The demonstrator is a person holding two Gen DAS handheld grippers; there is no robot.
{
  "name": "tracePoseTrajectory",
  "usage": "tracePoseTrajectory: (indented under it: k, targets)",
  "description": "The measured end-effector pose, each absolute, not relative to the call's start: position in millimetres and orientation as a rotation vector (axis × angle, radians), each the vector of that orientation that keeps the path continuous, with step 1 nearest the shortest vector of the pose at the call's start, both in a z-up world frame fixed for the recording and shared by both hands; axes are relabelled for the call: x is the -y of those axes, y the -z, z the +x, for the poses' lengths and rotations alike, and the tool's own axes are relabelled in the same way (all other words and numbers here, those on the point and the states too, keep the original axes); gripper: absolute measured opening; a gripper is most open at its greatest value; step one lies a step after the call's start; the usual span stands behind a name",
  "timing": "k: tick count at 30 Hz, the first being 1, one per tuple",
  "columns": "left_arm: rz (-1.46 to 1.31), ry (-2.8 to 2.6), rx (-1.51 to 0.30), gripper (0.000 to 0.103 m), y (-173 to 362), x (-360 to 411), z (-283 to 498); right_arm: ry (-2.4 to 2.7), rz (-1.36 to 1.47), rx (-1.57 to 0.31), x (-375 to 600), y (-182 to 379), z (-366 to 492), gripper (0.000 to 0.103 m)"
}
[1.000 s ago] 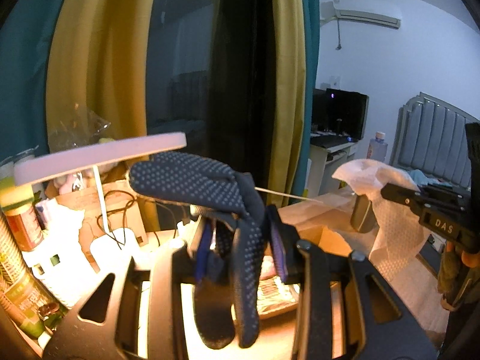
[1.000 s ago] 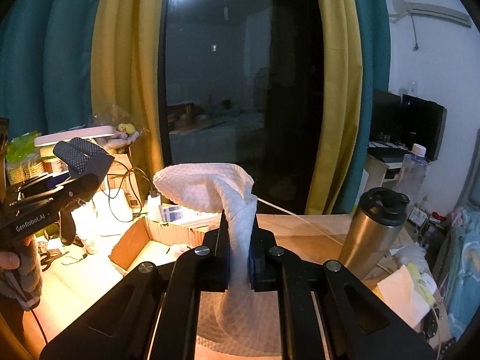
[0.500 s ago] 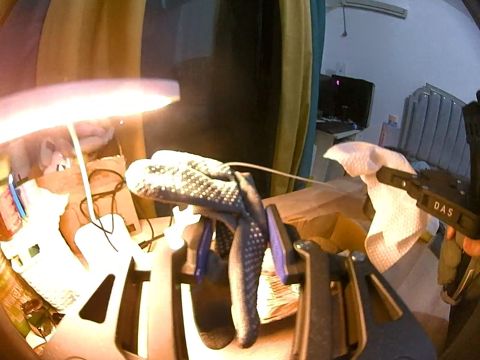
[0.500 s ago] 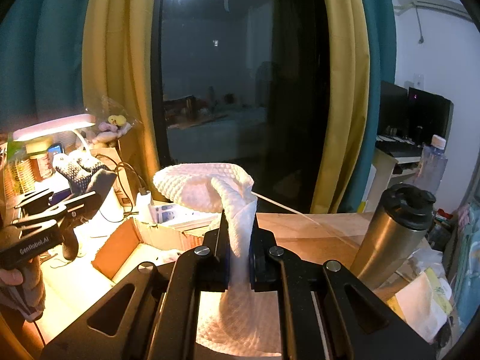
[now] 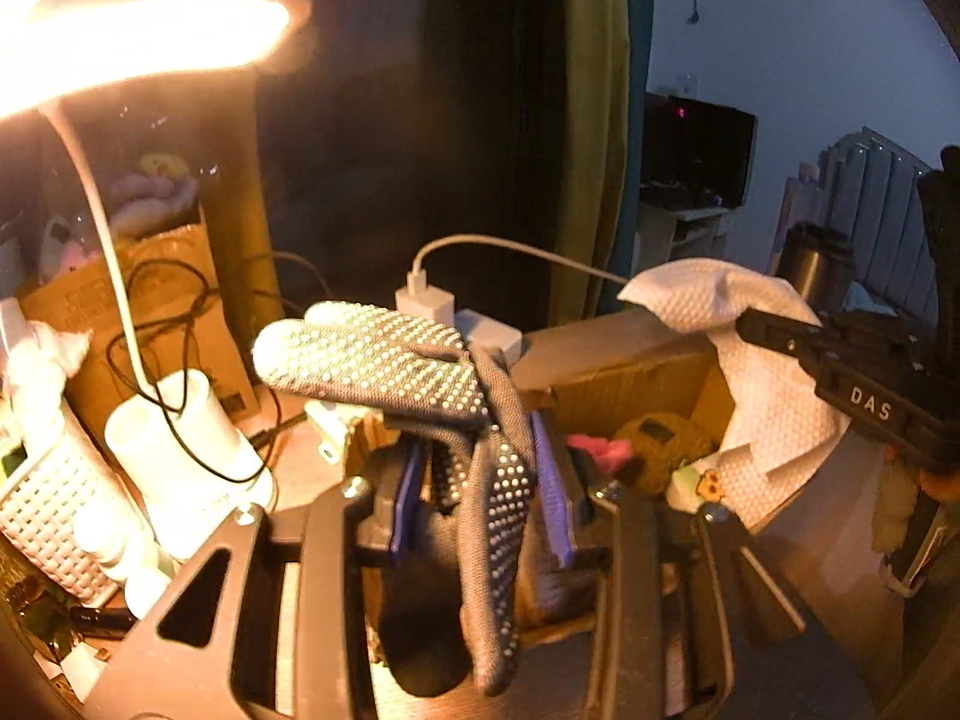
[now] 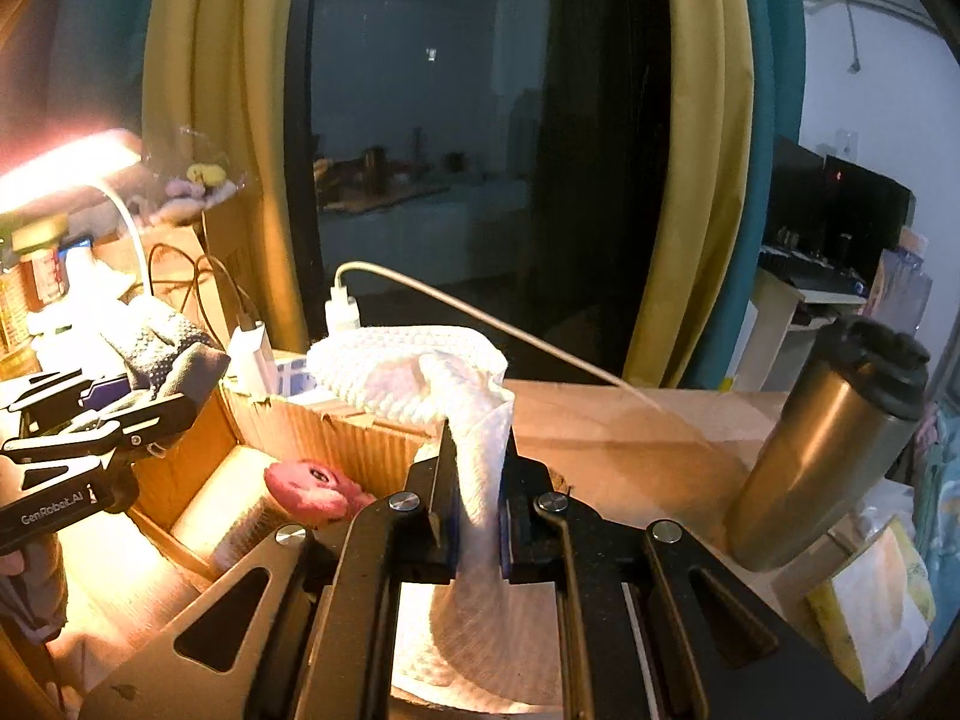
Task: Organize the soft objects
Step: 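Lift and carry the gloves and towel over the cardboard box with both tools, then lower both items into the box and open both tools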
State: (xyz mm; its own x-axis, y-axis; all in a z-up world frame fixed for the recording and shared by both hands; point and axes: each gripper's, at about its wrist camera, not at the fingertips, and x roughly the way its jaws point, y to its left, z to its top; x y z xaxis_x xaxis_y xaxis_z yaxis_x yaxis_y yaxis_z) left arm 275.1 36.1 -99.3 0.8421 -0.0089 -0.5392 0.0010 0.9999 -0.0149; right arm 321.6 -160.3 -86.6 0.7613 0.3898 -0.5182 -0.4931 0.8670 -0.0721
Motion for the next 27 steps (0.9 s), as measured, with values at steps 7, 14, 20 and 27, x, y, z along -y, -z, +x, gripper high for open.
tracePoseTrajectory:
  k: [7,14,20,27]
  targets:
    - [-0.011,0.01,-0.634,0.035,113.5,-29.6,289.4,-0.484,-0.221,-0.579,156.0,110.0,325.4,0.01]
    - [-0.033,0.005,-0.709,0.037,132.5,-37.6,291.8,-0.469,-0.224,-0.669,157.8,129.8,335.9,0.01]
    - [-0.024,0.009,-0.773,0.052,145.5,-33.8,297.5,-0.473,-0.198,-0.718,162.4,139.4,341.5,0.011]
    - [-0.023,0.006,-0.769,0.055,147.9,-32.3,297.6,-0.501,-0.179,-0.722,163.6,138.8,341.5,0.026]
